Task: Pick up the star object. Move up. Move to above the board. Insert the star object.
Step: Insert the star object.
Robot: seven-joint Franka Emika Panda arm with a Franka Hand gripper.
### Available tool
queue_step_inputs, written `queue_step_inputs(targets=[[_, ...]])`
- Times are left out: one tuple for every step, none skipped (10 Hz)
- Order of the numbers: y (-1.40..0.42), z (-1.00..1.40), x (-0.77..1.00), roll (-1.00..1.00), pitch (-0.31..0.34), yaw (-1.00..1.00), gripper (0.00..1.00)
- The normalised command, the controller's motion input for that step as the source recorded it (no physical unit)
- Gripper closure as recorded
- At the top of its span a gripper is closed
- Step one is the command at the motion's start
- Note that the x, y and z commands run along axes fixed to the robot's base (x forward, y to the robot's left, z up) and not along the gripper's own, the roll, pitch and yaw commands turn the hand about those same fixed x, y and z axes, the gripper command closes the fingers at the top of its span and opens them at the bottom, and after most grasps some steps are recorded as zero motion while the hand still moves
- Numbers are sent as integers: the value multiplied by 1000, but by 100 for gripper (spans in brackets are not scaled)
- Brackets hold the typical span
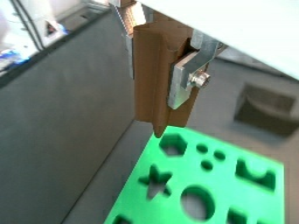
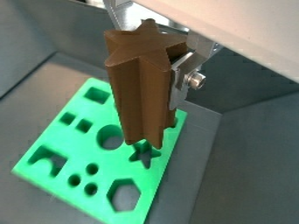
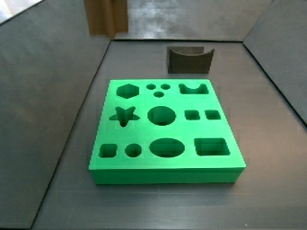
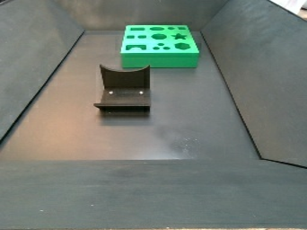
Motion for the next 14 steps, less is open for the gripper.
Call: queue_step_inputs(targets=[[-357, -406, 231, 0, 0, -580, 100], [-214, -326, 217, 0, 0, -589, 100], [0, -249, 0, 40, 0, -300, 100], [43, -6, 0, 0, 0, 0, 100], [0, -383, 0, 84, -67, 0, 100], [-14, -574, 0, 60, -123, -229, 100], [-46, -606, 0, 71, -127, -306, 100], [-69, -614, 46, 81, -116, -351, 100], [-23, -526, 123, 0, -123, -351, 100], [0, -517, 151, 0, -114, -340, 100], [0, -446, 186, 0, -87, -311, 100], [0, -234, 123, -11, -36, -226, 100], [0, -20, 54, -9, 0, -54, 100], [0, -223, 0, 40, 0, 0, 100]])
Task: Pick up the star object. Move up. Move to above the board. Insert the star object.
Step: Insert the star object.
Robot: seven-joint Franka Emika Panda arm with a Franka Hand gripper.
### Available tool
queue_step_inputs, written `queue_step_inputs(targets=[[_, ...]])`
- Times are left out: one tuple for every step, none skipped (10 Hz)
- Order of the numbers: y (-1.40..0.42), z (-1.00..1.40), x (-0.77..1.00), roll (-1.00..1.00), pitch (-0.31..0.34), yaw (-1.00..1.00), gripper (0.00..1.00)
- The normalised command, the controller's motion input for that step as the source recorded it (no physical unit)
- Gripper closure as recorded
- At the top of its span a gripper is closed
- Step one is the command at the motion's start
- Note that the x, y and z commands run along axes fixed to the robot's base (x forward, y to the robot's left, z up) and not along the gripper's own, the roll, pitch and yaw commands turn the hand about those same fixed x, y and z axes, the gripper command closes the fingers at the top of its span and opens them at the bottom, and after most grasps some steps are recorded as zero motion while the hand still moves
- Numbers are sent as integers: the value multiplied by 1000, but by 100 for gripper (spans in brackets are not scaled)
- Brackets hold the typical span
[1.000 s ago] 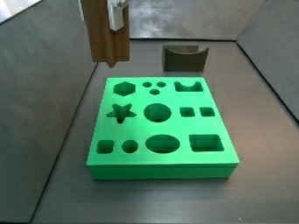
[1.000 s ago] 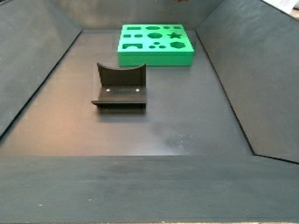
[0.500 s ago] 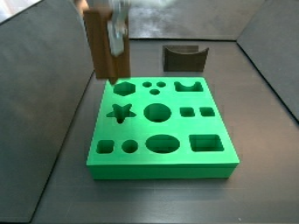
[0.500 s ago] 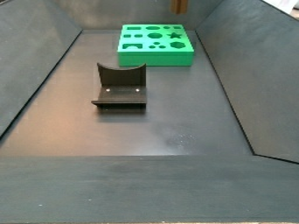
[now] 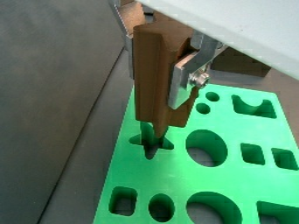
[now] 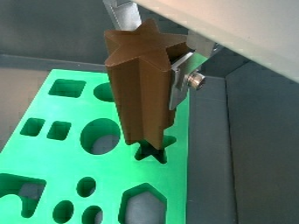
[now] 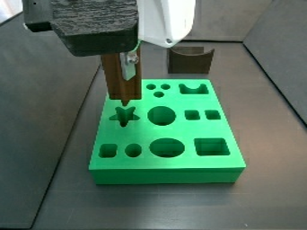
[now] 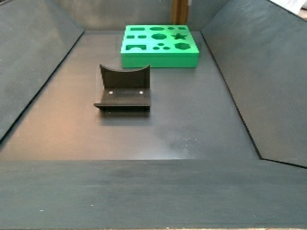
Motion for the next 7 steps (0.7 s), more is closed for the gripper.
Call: queue_step_inputs(targets=[[0, -309, 0, 61, -20, 0, 100], [0, -346, 0, 60, -39, 0, 100], [0, -326, 0, 43, -49, -3, 100], [0, -320, 6, 30, -51, -11, 100], [-3, -311, 26, 36, -46, -9, 100], [-3, -326, 23, 36, -47, -14, 100], [-20, -331, 37, 41, -44, -29, 100]])
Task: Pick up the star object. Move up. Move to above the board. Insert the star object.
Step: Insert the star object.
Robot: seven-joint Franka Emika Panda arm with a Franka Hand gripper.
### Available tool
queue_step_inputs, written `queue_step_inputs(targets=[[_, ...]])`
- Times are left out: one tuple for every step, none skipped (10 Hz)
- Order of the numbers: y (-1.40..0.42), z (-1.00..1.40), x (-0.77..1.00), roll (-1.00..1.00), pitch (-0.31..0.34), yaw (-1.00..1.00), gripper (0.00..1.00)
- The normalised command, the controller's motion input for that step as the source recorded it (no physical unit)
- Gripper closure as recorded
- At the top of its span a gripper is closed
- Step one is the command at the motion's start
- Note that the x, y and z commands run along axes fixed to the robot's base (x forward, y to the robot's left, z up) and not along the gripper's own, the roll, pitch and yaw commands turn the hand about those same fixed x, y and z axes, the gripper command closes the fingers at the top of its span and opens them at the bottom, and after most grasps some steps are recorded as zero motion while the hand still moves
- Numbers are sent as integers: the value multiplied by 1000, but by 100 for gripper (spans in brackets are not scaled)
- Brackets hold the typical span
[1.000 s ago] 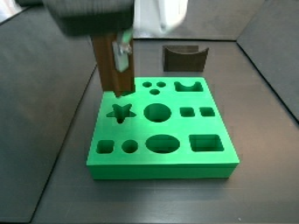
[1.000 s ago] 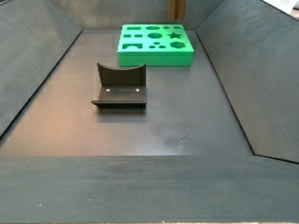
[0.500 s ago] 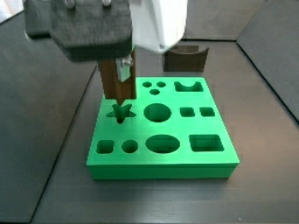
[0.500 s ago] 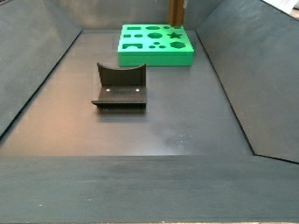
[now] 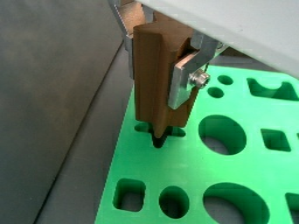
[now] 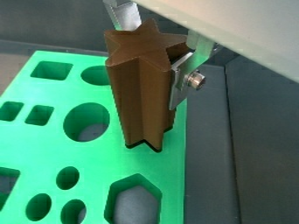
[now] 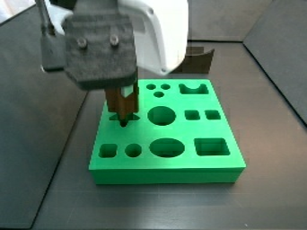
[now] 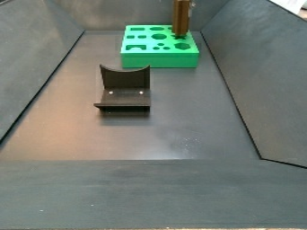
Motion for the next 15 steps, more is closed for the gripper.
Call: queue_step_inputs(targets=[[-54, -346, 26, 66, -40, -49, 100], [-89, -337, 23, 60, -36, -89, 100], [-109, -346, 34, 64, -33, -100, 100], [-106, -366, 60, 67, -29, -94, 100], [-71, -406, 111, 91, -30, -40, 100], [-66, -434, 120, 90, -30, -49, 100], [-51, -469, 120, 86, -36, -51, 100], [-34, -500, 100, 73, -50, -49, 100], [-40, -511, 80, 69, -63, -49, 100], [-37, -551, 6, 64, -113, -43, 100], [-17, -606, 0, 63, -170, -49, 100], [0, -654, 0, 61, -194, -51, 100], [-11, -634, 0, 44, -211, -46, 100], [0, 0, 0, -37, -87, 0, 100], [0, 0, 0, 0, 13, 0, 100]])
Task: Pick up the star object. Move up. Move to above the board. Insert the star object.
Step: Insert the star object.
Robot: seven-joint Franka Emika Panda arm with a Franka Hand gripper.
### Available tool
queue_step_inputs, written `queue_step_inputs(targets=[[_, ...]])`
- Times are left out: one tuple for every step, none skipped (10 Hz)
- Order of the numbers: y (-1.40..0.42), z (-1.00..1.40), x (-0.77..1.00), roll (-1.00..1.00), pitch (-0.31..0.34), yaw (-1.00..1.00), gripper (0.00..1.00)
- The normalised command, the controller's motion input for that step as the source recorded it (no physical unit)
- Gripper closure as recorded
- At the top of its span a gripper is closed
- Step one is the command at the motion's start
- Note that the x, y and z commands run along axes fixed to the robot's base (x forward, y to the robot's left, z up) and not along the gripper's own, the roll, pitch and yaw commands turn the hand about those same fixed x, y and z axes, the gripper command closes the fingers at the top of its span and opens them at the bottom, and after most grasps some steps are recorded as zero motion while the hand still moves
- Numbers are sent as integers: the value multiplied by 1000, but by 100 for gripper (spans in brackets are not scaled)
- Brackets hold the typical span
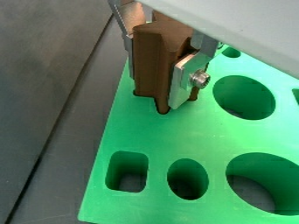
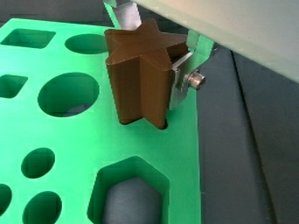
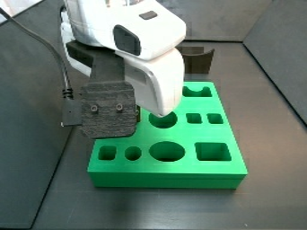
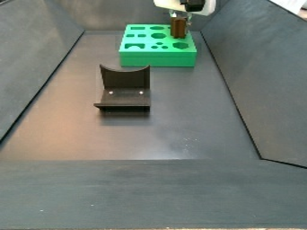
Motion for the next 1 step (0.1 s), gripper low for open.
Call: queue_step_inputs(targets=[[0, 0, 0, 0, 0, 0, 100]])
